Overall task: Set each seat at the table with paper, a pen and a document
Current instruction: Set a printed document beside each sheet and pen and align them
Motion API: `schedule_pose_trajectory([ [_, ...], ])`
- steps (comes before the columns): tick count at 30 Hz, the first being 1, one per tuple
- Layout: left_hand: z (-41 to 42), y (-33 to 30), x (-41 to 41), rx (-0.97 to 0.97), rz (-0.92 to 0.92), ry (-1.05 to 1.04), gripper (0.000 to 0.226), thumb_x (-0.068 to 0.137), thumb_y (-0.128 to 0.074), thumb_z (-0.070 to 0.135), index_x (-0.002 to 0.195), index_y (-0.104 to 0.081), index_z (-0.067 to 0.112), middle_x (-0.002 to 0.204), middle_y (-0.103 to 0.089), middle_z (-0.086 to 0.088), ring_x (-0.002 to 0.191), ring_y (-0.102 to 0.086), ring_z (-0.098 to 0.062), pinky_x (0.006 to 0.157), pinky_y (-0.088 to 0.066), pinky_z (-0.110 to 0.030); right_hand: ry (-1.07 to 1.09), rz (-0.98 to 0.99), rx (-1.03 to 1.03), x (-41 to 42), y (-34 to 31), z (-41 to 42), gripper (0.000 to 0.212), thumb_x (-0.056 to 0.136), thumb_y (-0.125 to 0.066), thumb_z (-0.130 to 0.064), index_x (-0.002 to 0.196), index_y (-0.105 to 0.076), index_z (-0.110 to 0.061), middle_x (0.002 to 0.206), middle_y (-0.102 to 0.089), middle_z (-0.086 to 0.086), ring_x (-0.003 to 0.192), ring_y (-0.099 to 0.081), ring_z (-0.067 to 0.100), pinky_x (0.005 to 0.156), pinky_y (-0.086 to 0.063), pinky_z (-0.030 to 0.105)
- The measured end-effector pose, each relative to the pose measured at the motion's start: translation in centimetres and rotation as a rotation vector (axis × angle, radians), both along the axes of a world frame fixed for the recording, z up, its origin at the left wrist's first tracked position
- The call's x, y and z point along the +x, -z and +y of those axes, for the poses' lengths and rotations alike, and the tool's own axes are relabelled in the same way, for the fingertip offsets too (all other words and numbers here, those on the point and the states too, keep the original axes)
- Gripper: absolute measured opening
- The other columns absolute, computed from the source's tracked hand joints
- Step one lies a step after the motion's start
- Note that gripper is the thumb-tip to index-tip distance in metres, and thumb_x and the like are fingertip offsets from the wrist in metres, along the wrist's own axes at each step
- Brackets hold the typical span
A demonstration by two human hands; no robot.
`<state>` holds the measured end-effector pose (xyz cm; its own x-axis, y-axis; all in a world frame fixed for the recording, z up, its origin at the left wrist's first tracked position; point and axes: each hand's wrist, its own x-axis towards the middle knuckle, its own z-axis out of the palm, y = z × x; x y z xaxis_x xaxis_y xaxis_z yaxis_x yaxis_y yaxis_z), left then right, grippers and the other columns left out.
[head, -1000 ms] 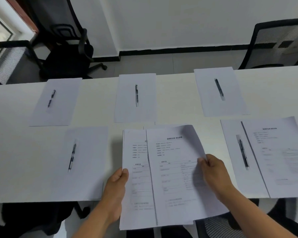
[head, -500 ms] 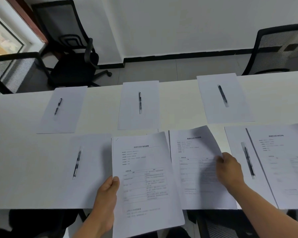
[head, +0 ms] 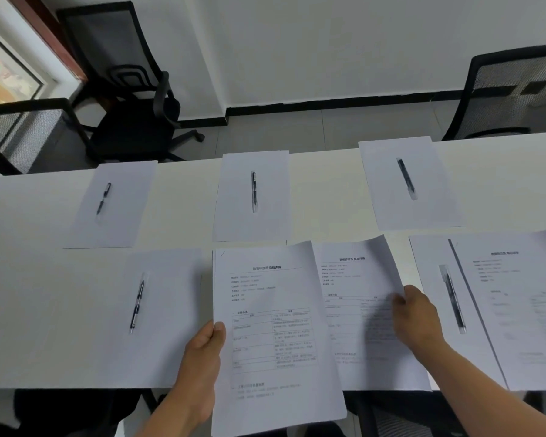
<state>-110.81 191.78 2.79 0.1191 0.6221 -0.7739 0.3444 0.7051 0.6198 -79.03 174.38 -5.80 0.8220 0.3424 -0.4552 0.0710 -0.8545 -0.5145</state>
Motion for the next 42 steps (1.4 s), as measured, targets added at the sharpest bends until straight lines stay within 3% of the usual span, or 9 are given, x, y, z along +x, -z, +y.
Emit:
schedule_pose_trajectory([
  [5,-0.1,-0.2,0.5,0.003,-0.017,0.010,0.033,0.118,-0.046,0.028,0.123,-0.079,0.025,0.118,-0.084,0.004,0.114,-0.077,-0.020,0.094,-0.058,-0.040,0.011,0.010,0.031,0.4,0.1,-0.1,0.021,0.108,-0.052,-0.021,0.091,-0.053,-0.008,0.084,-0.063,0.010,0.074,-0.060,0.028,0.068,-0.050,0.043],
  [8,-0.3,-0.4,0.8,0.004,-0.031,0.029,0.034,0.118,-0.046,0.029,0.123,-0.078,0.022,0.120,-0.083,0.000,0.114,-0.078,-0.024,0.098,-0.060,-0.044,0.006,-0.011,0.059,0.5,-0.3,0.0,0.013,0.103,-0.063,-0.023,0.108,-0.060,-0.010,0.097,-0.067,0.007,0.086,-0.065,0.030,0.075,-0.056,0.045],
  [14,-0.5,-1.2,1.5,0.007,-0.058,0.045,0.035,0.119,-0.044,0.029,0.125,-0.078,0.022,0.121,-0.083,-0.002,0.112,-0.080,-0.025,0.101,-0.060,-0.049,0.002,-0.135,0.019,0.3,-1.3,0.0,0.052,0.092,-0.075,-0.009,0.139,-0.056,0.000,0.130,-0.055,0.027,0.125,-0.050,0.048,0.101,-0.044,0.053],
  [17,-0.6,-1.6,1.8,0.017,-0.062,0.054,0.035,0.119,-0.045,0.030,0.123,-0.078,0.021,0.121,-0.083,-0.003,0.111,-0.080,-0.026,0.100,-0.061,-0.050,-0.044,-0.178,0.082,-0.3,-2.7,0.7,0.045,0.094,-0.074,-0.013,0.135,-0.060,-0.003,0.127,-0.058,0.024,0.124,-0.050,0.044,0.102,-0.042,0.050],
  [21,-0.9,-2.3,2.2,0.026,-0.074,0.052,0.035,0.119,-0.044,0.030,0.123,-0.078,0.021,0.121,-0.083,-0.002,0.113,-0.079,-0.027,0.101,-0.061,-0.051,-0.119,-0.001,0.262,-2.5,-6.0,2.3,0.014,0.106,-0.061,-0.031,0.107,-0.067,-0.019,0.107,-0.069,-0.001,0.098,-0.065,0.019,0.081,-0.048,0.034],
  [27,-1.3,-3.7,2.1,0.059,-0.100,0.046,0.036,0.119,-0.043,0.029,0.121,-0.077,0.019,0.121,-0.083,-0.001,0.114,-0.079,-0.026,0.106,-0.059,-0.053,-0.172,0.324,0.380,-6.1,-9.2,3.7,0.024,0.102,-0.061,-0.054,0.109,-0.066,-0.031,0.103,-0.071,-0.012,0.082,-0.071,0.011,0.077,-0.053,0.031],
  [31,-1.4,-5.2,1.7,0.089,-0.122,0.015,0.036,0.119,-0.043,0.029,0.122,-0.078,0.021,0.123,-0.082,0.000,0.114,-0.079,-0.024,0.101,-0.060,-0.047,-0.187,0.430,0.415,-7.4,-11.0,4.4,0.027,0.097,-0.073,-0.040,0.099,-0.066,-0.014,0.096,-0.075,-0.002,0.086,-0.072,0.021,0.076,-0.060,0.041],
  [35,-1.6,-7.2,0.8,0.137,-0.156,-0.018,0.035,0.119,-0.043,0.028,0.127,-0.077,0.023,0.124,-0.082,0.001,0.114,-0.079,-0.021,0.098,-0.060,-0.044,-0.221,0.412,0.434,-8.2,-13.0,5.3,0.018,0.097,-0.074,-0.030,0.098,-0.069,-0.013,0.096,-0.078,-0.002,0.093,-0.077,0.024,0.084,-0.066,0.051],
  [42,-0.9,-9.5,-1.8,0.196,-0.172,-0.029,0.035,0.119,-0.043,0.030,0.125,-0.076,0.019,0.122,-0.083,0.000,0.109,-0.081,-0.022,0.090,-0.063,-0.042,-0.253,0.381,0.470,-10.6,-15.4,6.7,0.016,0.096,-0.073,-0.025,0.093,-0.067,-0.011,0.091,-0.075,0.003,0.082,-0.073,0.022,0.068,-0.058,0.040],
])
